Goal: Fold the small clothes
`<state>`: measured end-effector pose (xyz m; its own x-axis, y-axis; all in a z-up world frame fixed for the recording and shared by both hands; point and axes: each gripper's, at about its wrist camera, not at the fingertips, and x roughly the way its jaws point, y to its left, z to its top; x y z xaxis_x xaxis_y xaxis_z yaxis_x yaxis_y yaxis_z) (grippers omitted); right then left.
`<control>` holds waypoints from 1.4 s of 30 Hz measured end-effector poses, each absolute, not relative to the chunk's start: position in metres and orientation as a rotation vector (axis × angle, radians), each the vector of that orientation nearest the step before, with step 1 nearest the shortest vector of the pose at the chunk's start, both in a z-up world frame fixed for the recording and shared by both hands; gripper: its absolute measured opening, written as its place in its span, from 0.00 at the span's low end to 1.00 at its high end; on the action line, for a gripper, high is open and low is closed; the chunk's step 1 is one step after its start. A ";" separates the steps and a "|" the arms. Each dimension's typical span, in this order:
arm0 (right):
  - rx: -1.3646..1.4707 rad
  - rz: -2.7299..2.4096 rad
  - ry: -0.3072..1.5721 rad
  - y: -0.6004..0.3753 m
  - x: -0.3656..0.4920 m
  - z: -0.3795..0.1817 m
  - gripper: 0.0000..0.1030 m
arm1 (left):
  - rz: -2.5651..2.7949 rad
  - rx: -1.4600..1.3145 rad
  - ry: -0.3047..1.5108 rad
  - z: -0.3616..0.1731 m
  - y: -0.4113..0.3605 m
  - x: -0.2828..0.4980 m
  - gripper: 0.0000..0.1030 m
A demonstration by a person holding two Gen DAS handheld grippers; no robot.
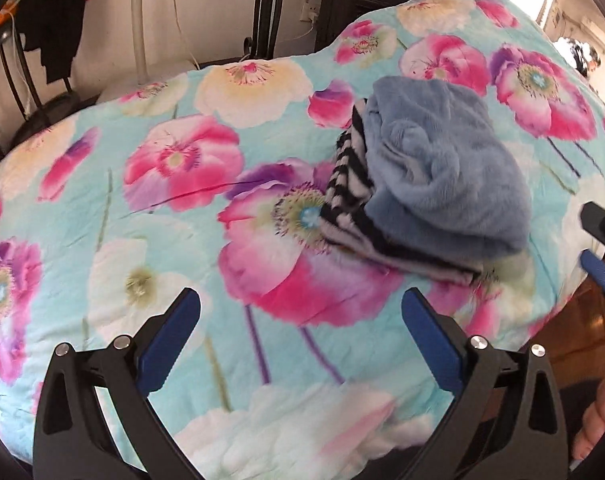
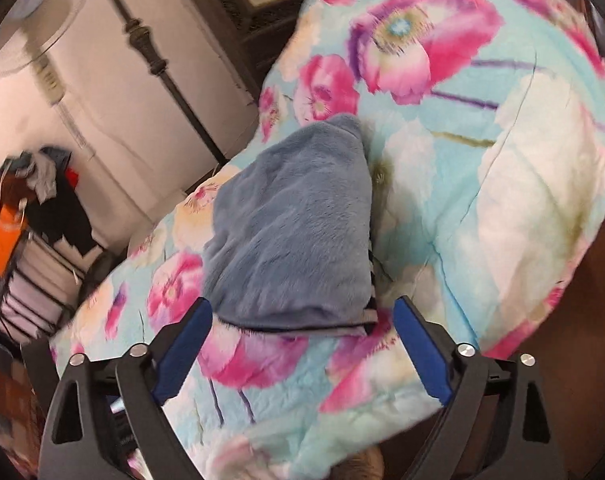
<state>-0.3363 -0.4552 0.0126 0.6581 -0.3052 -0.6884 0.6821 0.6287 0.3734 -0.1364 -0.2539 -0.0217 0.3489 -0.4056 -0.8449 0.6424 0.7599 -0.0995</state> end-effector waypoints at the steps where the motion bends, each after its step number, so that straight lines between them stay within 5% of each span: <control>1: 0.642 -0.618 0.617 -0.447 -0.340 0.016 0.95 | -0.688 0.276 0.996 -0.020 -0.251 -0.138 0.95; 42: 0.513 -0.677 0.682 -0.422 -0.346 0.008 0.96 | -0.682 0.444 0.922 0.012 -0.279 -0.175 0.95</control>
